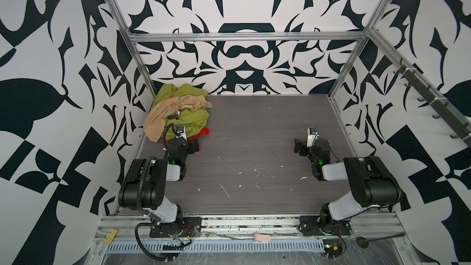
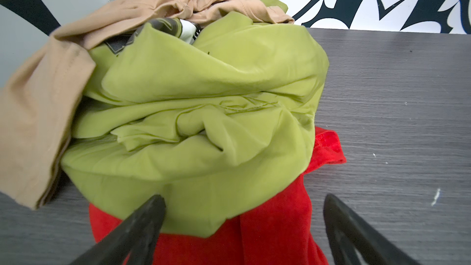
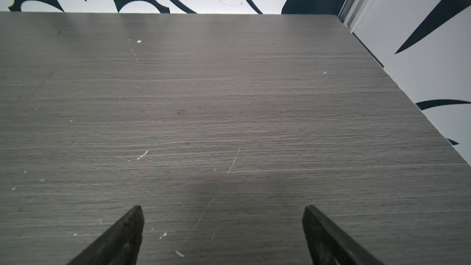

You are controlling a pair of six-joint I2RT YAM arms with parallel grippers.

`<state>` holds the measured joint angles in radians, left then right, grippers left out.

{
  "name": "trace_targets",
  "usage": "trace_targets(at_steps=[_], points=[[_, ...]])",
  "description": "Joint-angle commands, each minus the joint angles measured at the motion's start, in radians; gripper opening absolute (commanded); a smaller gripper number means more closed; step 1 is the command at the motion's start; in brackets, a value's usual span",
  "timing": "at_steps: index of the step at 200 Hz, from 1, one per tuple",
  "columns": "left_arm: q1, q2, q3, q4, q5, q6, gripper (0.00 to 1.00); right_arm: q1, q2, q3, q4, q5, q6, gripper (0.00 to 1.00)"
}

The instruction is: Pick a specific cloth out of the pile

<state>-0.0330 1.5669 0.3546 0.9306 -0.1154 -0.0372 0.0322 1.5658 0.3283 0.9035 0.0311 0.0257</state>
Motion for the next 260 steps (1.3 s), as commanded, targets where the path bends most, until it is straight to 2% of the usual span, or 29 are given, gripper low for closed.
trace_targets(at_steps=[1, 62, 126, 149, 190, 207, 225, 244, 260], points=[[0.002, -0.006, 0.0, 0.017, 0.001, -0.007, 0.99, 0.003, -0.016, 0.025, 0.008, -0.01, -0.01, 0.99], [0.002, -0.008, 0.0, 0.016, 0.002, -0.007, 0.99, 0.01, -0.01, 0.034, -0.004, -0.005, -0.024, 1.0], [-0.035, -0.028, -0.003, 0.008, -0.036, 0.019, 0.99, 0.011, -0.024, 0.026, 0.001, 0.01, -0.014, 0.99], [-0.057, -0.107, 0.003, -0.058, -0.105, 0.024, 0.99, 0.02, -0.103, 0.058, -0.122, 0.041, -0.012, 0.97], [-0.065, -0.257, 0.07, -0.281, -0.187, -0.012, 0.99, 0.063, -0.228, 0.169, -0.385, 0.144, 0.002, 0.97], [-0.063, -0.318, 0.136, -0.426, -0.261, -0.175, 0.99, 0.085, -0.243, 0.217, -0.455, 0.142, 0.06, 0.97], [-0.063, -0.325, 0.21, -0.555, -0.264, -0.306, 0.99, 0.138, -0.235, 0.26, -0.488, 0.147, 0.106, 0.97], [-0.063, -0.302, 0.307, -0.706, -0.225, -0.366, 0.99, 0.21, -0.208, 0.301, -0.516, 0.153, 0.131, 0.96], [-0.064, -0.261, 0.418, -0.895, -0.238, -0.414, 0.99, 0.273, -0.191, 0.33, -0.532, 0.187, 0.151, 0.96]])
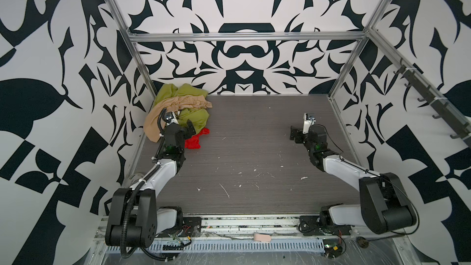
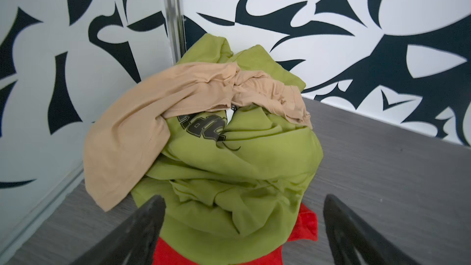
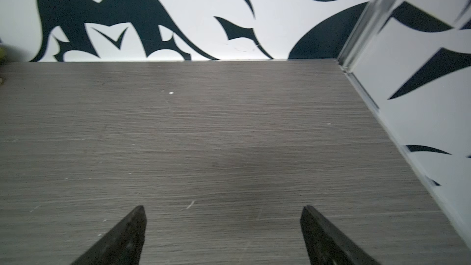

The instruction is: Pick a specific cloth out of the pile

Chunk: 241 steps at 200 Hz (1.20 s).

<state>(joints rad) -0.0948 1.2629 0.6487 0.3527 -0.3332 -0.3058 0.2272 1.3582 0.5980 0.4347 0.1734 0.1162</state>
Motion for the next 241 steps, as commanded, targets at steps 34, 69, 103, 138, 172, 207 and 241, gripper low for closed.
trace_targets(at_steps=[34, 69, 103, 138, 172, 207, 241], points=[[-0.002, 0.094, 0.296, -0.556, 0.043, -0.171, 0.99, 0.254, 0.064, 0.103, -0.059, 0.066, 0.058, 0.96], [0.019, 0.176, 0.416, -0.71, 0.111, -0.137, 0.99, 0.381, 0.177, 0.159, -0.038, 0.06, 0.046, 0.96], [0.079, 0.236, 0.466, -0.743, 0.245, -0.092, 0.99, 0.451, 0.277, 0.228, -0.03, 0.032, 0.036, 0.96], [0.107, 0.293, 0.502, -0.776, 0.214, -0.076, 0.99, 0.508, 0.343, 0.282, -0.033, 0.029, 0.036, 0.96], [0.206, 0.364, 0.5, -0.756, 0.292, -0.131, 0.99, 0.534, 0.372, 0.303, -0.037, -0.016, 0.036, 0.96], [0.271, 0.438, 0.502, -0.718, 0.421, -0.171, 1.0, 0.537, 0.365, 0.301, -0.042, -0.029, 0.033, 0.96], [0.27, 0.486, 0.489, -0.682, 0.503, -0.202, 0.93, 0.537, 0.376, 0.307, -0.039, -0.048, 0.043, 0.96]])
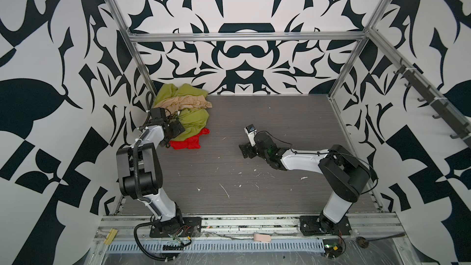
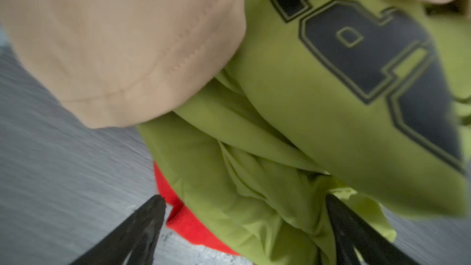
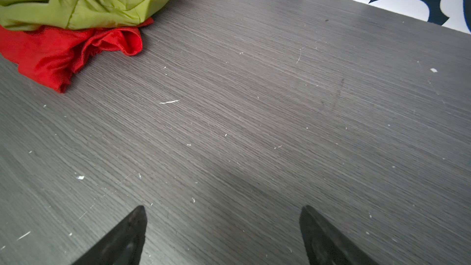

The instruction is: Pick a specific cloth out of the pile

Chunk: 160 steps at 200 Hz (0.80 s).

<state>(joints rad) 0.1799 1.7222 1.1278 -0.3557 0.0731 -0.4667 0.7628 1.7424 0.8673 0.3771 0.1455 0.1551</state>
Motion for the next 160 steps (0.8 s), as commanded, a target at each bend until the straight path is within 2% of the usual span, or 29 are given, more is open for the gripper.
trace_targets(at_steps=[1, 78, 160], points=[[-0.004, 0.028, 0.009, 0.026, 0.099, -0.042, 0.93, 0.001, -0.008, 0.037, 0.019, -0.021, 0.004, 0.96], [-0.005, 0.073, -0.036, 0.025, 0.196, -0.066, 0.86, 0.001, 0.023, 0.056, 0.026, -0.059, 0.029, 0.95], [-0.053, 0.05, -0.08, 0.027, 0.205, -0.081, 0.86, 0.002, 0.037, 0.065, 0.04, -0.103, 0.04, 0.91]])
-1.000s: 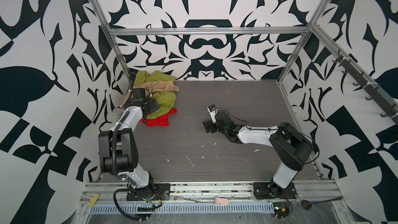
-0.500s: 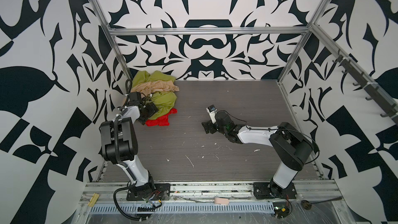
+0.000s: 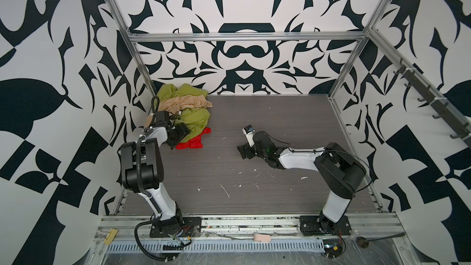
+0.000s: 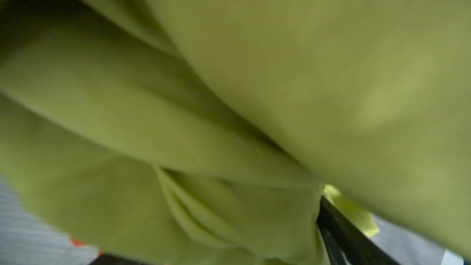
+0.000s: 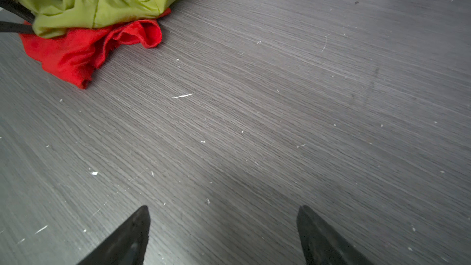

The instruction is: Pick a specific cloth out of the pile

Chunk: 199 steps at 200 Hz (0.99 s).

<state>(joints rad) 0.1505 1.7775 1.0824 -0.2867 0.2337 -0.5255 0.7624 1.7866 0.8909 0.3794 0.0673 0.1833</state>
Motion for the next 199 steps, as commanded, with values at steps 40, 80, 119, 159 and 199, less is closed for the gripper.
trace_targets(at_steps=[40, 80, 119, 159, 199], points=[[-0.073, -0.026, -0.048, -0.043, 0.042, -0.03, 0.82, 0.003, 0.008, 0.045, 0.046, -0.061, 0.012, 0.9], [-0.107, -0.042, -0.06, -0.047, 0.02, -0.015, 0.82, 0.003, 0.03, 0.046, 0.062, -0.077, 0.041, 0.89], [-0.122, -0.062, -0.088, -0.044, 0.023, -0.02, 0.82, 0.003, 0.054, 0.06, 0.077, -0.108, 0.076, 0.88], [-0.15, -0.085, -0.125, -0.028, 0.026, -0.053, 0.82, 0.003, 0.084, 0.122, 0.037, -0.165, 0.185, 0.84], [-0.175, -0.076, -0.128, -0.006, 0.033, -0.073, 0.82, 0.003, 0.137, 0.232, -0.009, -0.227, 0.381, 0.77]])
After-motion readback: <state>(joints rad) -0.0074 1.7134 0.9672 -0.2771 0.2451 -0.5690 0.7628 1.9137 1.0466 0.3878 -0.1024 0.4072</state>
